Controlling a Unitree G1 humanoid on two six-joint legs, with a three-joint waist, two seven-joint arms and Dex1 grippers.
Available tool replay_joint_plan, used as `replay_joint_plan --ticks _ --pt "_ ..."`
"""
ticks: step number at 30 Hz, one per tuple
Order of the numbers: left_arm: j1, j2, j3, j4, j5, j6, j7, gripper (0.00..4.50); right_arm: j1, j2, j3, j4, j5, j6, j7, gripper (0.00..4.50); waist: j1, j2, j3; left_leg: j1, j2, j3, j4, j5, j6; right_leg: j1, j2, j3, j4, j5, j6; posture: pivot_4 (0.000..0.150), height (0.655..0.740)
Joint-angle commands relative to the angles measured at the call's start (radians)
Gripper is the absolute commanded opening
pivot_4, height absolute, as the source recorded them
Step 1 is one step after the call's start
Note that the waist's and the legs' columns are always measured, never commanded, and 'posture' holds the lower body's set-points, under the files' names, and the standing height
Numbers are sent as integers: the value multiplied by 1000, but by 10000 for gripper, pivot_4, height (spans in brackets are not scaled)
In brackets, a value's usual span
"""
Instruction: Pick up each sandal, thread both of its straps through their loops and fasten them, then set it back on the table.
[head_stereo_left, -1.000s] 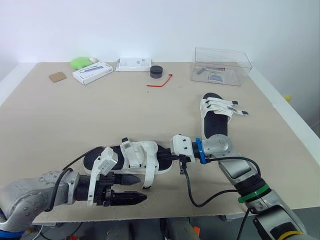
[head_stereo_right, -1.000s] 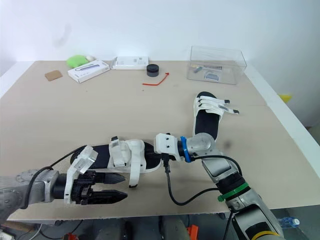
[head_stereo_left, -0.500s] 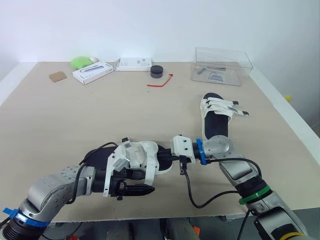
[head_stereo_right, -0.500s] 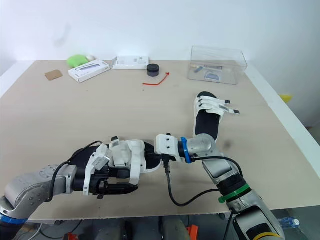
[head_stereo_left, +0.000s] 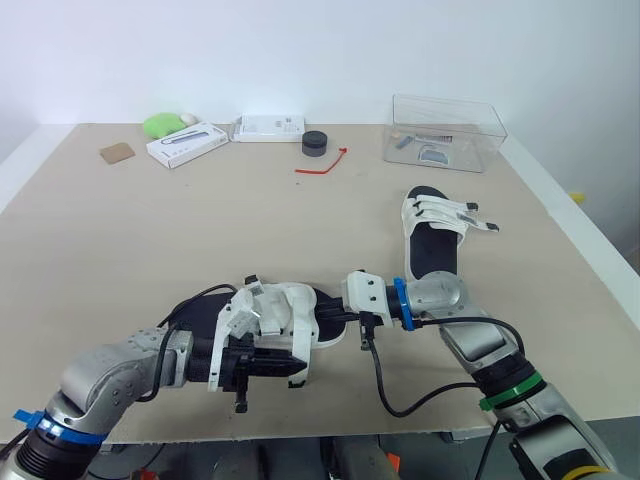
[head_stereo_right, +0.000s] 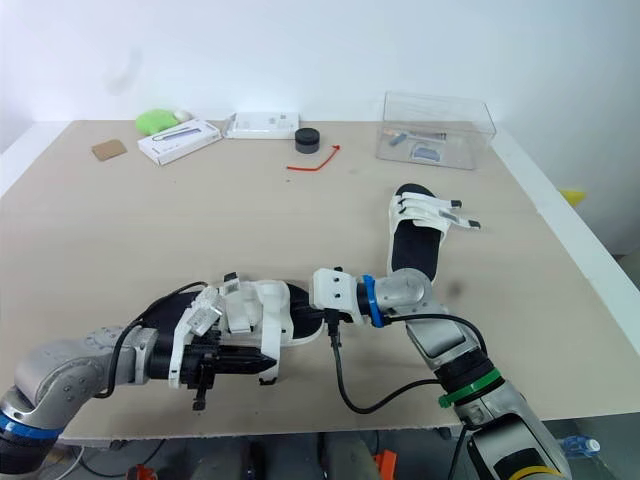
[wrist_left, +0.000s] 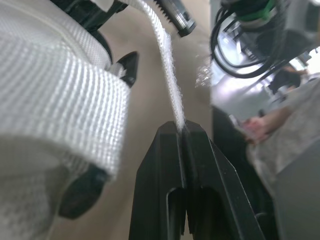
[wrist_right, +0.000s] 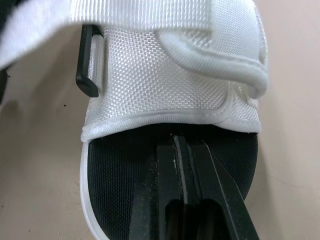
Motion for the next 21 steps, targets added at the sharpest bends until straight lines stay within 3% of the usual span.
replay_joint_plan --ticks 1,4,6,12,21 --pt "-92 44 149 66 -273 145 2 841 11 -17 17 27 -47 22 1 0 0 0 0 0 0 -1 0 0 0 0 0 -1 0 0 0 1500 7400" --pt "-180 52 200 158 -385 208 42 841 10 -17 15 31 -48 22 0 0 0 0 0 0 0 -2 0 0 0 0 0 -2 0 0 0 1500 7400" --pt "-276 27 219 255 -383 210 97 841 8 -16 15 33 -49 22 -2 0 1 0 0 0 -1 -2 0 0 0 0 0 -1 0 1 2 1500 7400" --pt "-371 -4 126 330 -218 196 66 841 5 -11 16 39 -51 21 -8 0 -1 -1 0 -1 -1 -1 0 0 0 0 0 -1 0 2 4 1500 7400" --pt "-384 -43 19 330 -105 205 -53 841 13 -14 5 30 -55 27 -21 0 0 -1 0 -1 -1 -2 0 0 -1 0 0 -1 0 1 1 1500 7400"
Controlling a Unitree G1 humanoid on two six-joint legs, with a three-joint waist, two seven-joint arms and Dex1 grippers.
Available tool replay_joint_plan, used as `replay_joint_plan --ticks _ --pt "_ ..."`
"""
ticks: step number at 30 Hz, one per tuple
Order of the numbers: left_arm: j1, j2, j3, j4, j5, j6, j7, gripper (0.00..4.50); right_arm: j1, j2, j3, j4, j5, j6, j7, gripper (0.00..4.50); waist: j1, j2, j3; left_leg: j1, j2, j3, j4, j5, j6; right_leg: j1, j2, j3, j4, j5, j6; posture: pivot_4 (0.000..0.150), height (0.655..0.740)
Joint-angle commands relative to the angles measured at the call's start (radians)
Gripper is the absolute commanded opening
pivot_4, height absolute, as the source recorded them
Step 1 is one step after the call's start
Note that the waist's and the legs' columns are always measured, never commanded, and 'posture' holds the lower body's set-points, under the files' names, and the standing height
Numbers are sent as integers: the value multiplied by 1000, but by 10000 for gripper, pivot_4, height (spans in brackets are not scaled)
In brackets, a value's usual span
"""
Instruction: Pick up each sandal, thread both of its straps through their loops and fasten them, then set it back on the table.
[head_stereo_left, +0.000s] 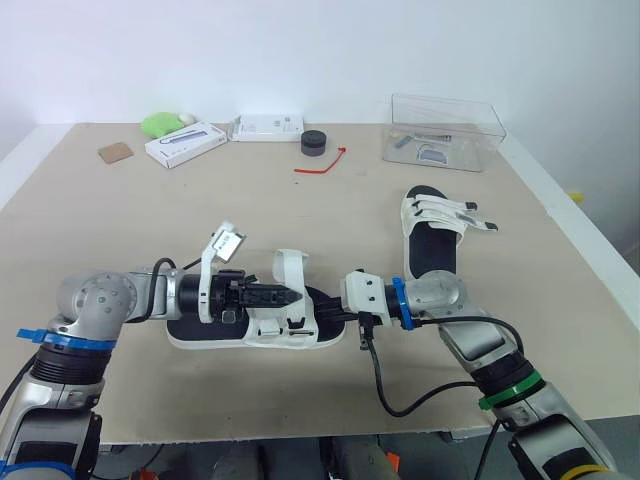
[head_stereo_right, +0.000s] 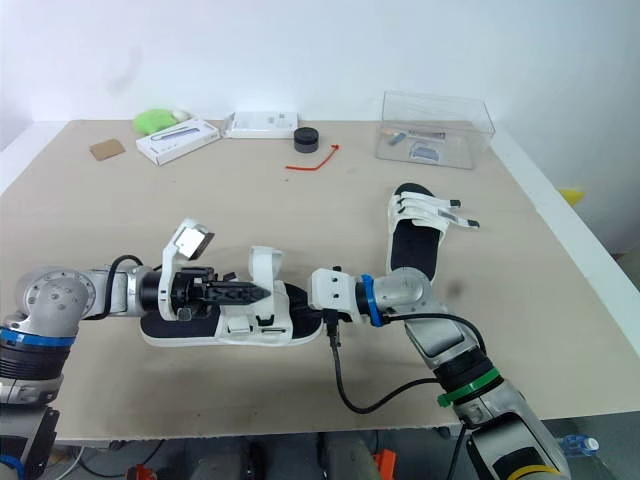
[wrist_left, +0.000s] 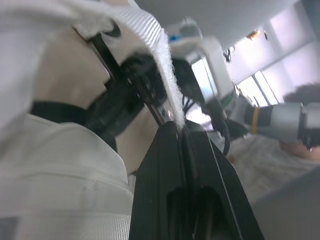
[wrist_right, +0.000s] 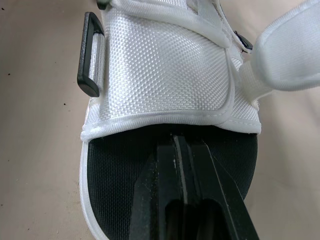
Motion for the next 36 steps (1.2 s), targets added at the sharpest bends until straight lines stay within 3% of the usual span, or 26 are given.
replay_joint_plan --ticks 1,5,12,26,36 --pt "-20 -5 -22 -16 38 1 -54 841 19 -17 3 25 -42 28 -16 0 0 0 0 0 0 0 0 0 0 0 0 0 0 0 0 1500 7400" --pt "-18 9 -55 -14 107 -26 -97 841 27 -19 -1 17 -43 32 -22 0 0 0 0 0 0 0 0 0 0 0 0 0 0 0 0 1500 7400" --pt "-98 -64 31 100 121 -36 -63 841 22 -12 2 23 -44 32 -29 0 0 0 0 0 0 0 1 1 1 0 0 0 0 0 0 1500 7400" --pt "-8 -38 -20 -30 152 14 -121 841 22 -8 4 27 -48 30 -33 0 -1 0 0 0 0 0 1 1 1 0 0 1 0 2 3 1500 7400" --pt "-18 -66 -18 10 190 18 -81 841 28 -8 8 21 -49 27 -32 0 -1 0 0 0 0 0 0 1 1 0 0 1 0 2 3 1500 7400"
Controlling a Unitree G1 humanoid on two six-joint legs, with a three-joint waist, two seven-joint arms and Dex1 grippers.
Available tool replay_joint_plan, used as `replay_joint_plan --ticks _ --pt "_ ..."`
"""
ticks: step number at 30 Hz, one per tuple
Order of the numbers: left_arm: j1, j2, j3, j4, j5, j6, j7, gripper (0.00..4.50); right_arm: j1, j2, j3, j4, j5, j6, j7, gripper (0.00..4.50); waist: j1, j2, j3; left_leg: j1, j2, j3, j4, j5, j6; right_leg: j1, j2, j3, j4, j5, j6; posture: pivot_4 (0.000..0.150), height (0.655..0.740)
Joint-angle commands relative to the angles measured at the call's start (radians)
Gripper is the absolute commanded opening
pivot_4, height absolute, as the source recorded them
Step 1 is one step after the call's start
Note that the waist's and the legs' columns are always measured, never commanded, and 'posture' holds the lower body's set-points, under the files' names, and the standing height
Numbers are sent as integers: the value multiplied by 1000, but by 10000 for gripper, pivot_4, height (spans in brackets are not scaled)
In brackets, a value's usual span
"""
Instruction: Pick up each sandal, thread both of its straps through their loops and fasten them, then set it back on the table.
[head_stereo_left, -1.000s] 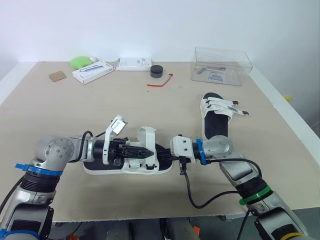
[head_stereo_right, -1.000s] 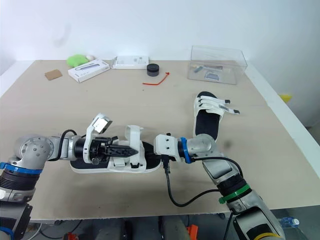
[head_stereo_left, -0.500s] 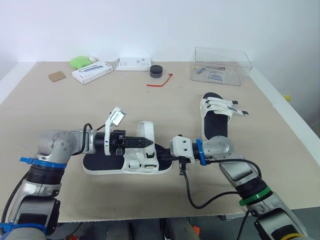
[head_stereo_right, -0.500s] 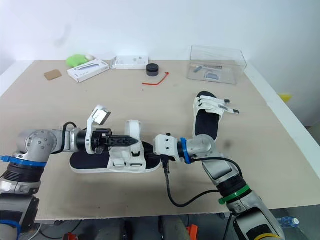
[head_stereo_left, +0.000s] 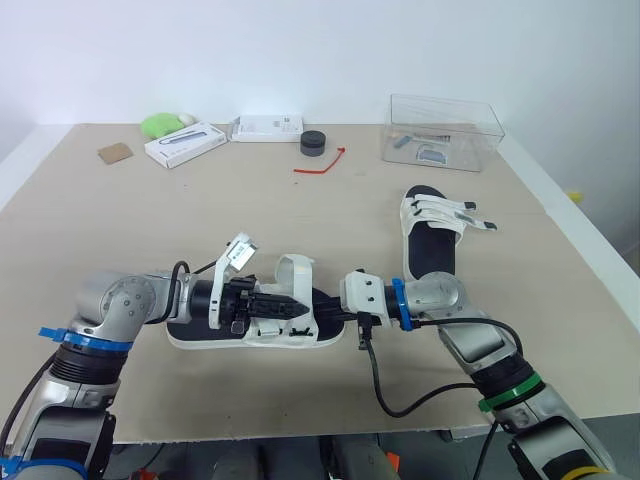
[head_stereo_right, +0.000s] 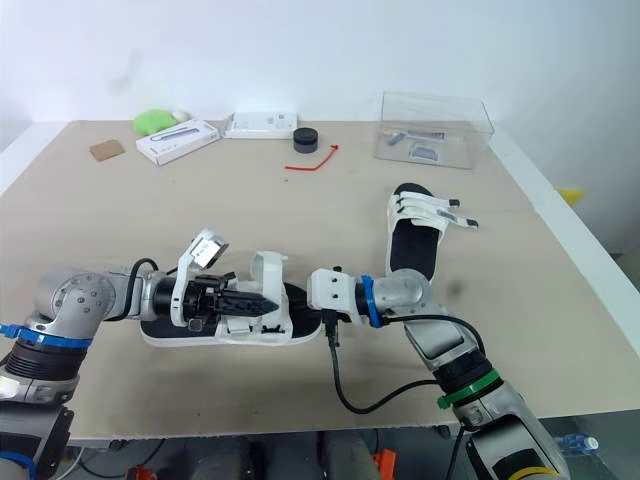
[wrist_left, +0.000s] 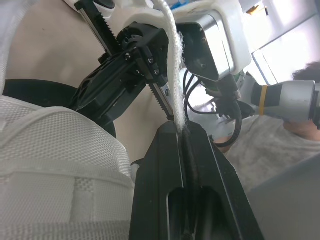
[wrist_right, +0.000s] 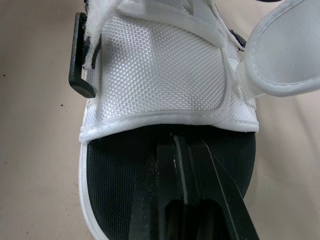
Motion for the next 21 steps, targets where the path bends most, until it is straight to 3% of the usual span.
replay_joint_plan --ticks 1,21 --pt "-10 -9 -4 9 37 -10 19 841 20 -12 10 27 -44 19 -14 0 0 0 0 0 0 0 0 0 0 0 0 0 0 0 0 1500 7400" --pt "7 17 -96 -39 194 -169 -85 841 21 -25 7 20 -44 19 -7 0 0 0 0 0 0 0 0 0 0 0 0 0 0 0 0 1500 7400"
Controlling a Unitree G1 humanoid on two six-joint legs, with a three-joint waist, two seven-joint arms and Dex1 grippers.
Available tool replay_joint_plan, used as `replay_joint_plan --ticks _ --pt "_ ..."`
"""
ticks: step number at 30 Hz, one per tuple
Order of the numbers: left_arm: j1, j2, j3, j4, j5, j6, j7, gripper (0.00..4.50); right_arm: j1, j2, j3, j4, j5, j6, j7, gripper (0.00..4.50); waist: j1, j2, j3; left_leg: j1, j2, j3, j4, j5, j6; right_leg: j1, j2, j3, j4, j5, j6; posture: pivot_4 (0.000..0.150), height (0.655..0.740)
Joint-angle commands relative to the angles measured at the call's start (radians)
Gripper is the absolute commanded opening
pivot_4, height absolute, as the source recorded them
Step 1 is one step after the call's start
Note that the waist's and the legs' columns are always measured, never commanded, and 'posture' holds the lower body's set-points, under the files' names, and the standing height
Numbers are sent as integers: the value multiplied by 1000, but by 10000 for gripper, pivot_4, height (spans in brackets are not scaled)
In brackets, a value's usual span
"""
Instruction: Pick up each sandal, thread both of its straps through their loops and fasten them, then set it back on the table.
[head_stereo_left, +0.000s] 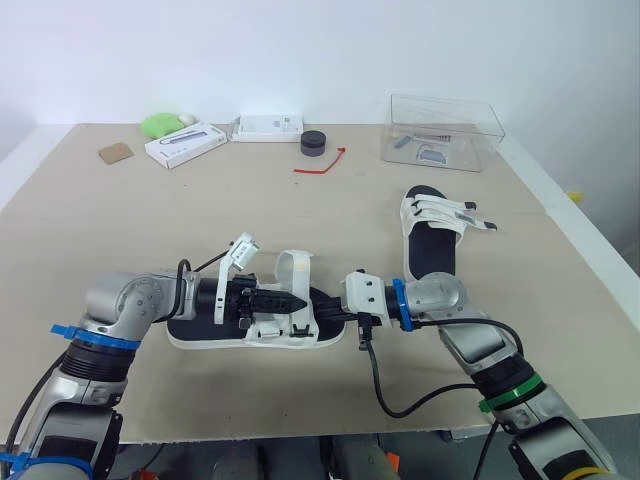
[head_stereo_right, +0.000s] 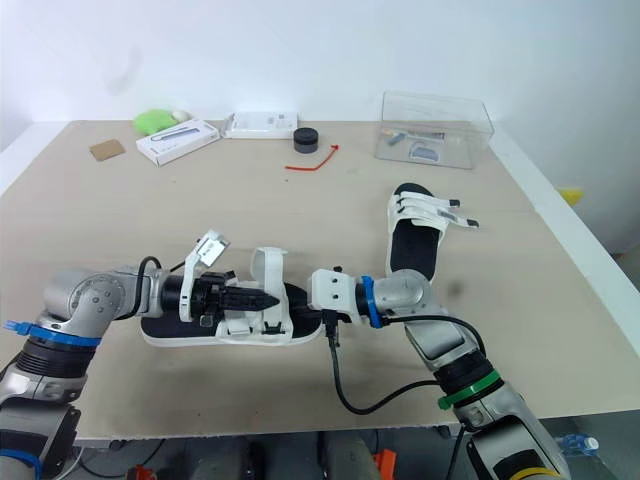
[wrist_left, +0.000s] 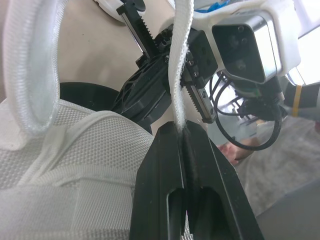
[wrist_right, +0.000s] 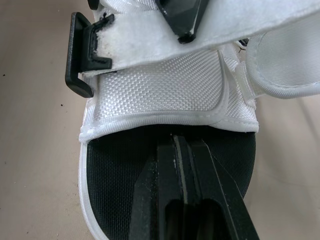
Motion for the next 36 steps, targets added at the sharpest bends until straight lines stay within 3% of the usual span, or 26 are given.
replay_joint_plan --ticks 1,13,16,19,27,32,35,36 --pt "16 24 -57 -66 61 -72 -46 841 15 -21 8 35 -44 19 -6 0 0 0 0 0 0 0 0 0 0 0 0 0 0 0 0 1500 7400" --pt "58 90 -135 -129 154 -177 -147 841 7 -17 8 47 -46 16 -4 0 0 0 0 0 0 0 -1 0 0 0 0 0 0 -3 -3 1500 7400" --pt "29 69 -85 -109 109 -147 -142 7888 7 -16 9 48 -46 16 -4 0 0 0 0 0 0 0 0 0 0 0 0 0 0 -3 -3 1500 7400" --pt "-8 59 -64 -82 107 -146 -134 18689 4 -16 9 52 -46 15 -3 0 0 0 0 0 0 0 0 0 0 0 0 -1 0 -3 -3 1500 7400" --pt "-108 28 -25 35 129 -167 -113 18689 -7 -11 10 71 -49 5 -3 0 0 0 0 0 0 0 0 0 1 0 0 0 0 -2 -2 1500 7400" --pt "-93 40 -53 -8 117 -145 -148 18689 -3 -9 10 66 -50 7 -7 0 0 0 0 0 0 0 0 0 1 0 0 0 0 0 1 1500 7400" --pt "-59 55 -87 -59 123 -149 -176 11237 3 -13 8 62 -50 6 -9 0 0 0 0 0 0 0 0 0 1 0 0 0 0 0 1 1500 7400" --pt "-49 62 -96 -74 128 -152 -185 6638 4 -14 8 62 -50 6 -9 0 0 0 0 0 0 0 0 0 1 0 0 0 0 0 1 1500 7400"
